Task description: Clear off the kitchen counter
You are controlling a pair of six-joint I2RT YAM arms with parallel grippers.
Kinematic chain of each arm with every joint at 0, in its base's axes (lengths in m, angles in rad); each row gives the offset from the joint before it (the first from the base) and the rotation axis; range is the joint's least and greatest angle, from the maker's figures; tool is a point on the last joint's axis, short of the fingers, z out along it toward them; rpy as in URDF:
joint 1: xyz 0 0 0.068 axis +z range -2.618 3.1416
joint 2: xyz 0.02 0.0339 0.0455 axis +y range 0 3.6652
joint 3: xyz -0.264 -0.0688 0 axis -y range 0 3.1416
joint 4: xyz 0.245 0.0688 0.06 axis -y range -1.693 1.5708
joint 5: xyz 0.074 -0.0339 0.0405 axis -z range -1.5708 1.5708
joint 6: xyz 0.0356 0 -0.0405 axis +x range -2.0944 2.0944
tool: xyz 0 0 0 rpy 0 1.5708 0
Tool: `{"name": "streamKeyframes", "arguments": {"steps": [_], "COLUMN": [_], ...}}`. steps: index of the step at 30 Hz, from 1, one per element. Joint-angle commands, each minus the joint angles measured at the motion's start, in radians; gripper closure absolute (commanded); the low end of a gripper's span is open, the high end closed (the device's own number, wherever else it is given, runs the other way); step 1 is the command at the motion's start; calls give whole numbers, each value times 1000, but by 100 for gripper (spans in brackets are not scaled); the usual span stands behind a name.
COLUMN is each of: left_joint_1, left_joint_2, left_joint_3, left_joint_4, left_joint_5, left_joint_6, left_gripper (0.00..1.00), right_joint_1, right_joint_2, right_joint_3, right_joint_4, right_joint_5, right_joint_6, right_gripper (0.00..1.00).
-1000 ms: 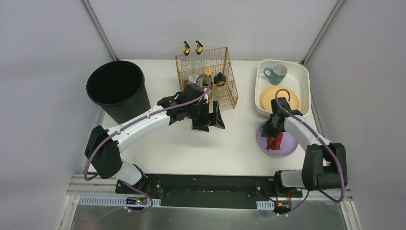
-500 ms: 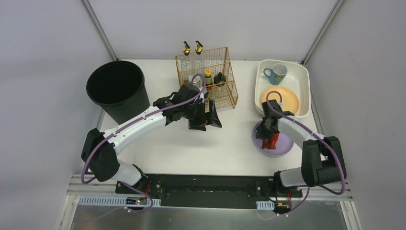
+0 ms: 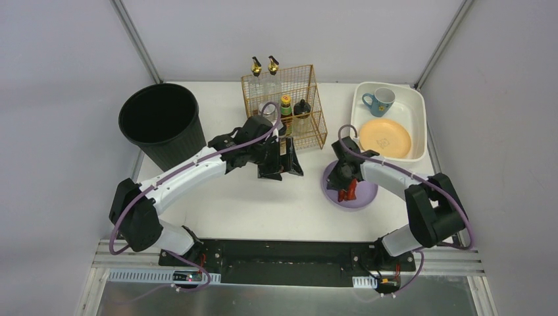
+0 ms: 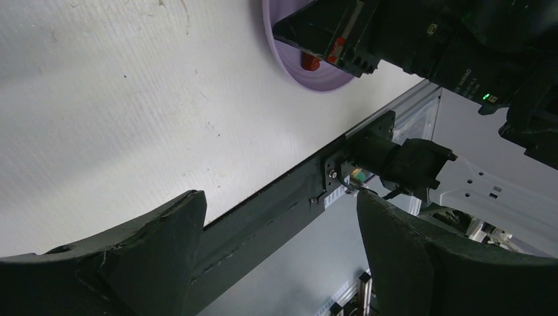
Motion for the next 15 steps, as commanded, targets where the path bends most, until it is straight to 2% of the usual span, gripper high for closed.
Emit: {"name": "streamKeyframes", "arguments": {"steps": [1, 8, 15], "left_joint_1": [16, 18, 18], "left_joint_2": [-66, -107, -140], "left_joint_3": [-14, -42, -81], "left_joint_4": [10, -7, -7], "left_joint_5": [-29, -49, -79], "left_joint_6": [-2, -13, -39], "left_gripper": [13, 13, 13], "right_joint_1": [81, 220, 247], "right_joint_2": [37, 46, -88], "right_joint_3": [49, 128, 174], "right_joint_4": [7, -24, -128], "right_joint_5": [-54, -39, 97], "right_joint_6": [67, 96, 102], "right_gripper": [100, 100, 100]}}
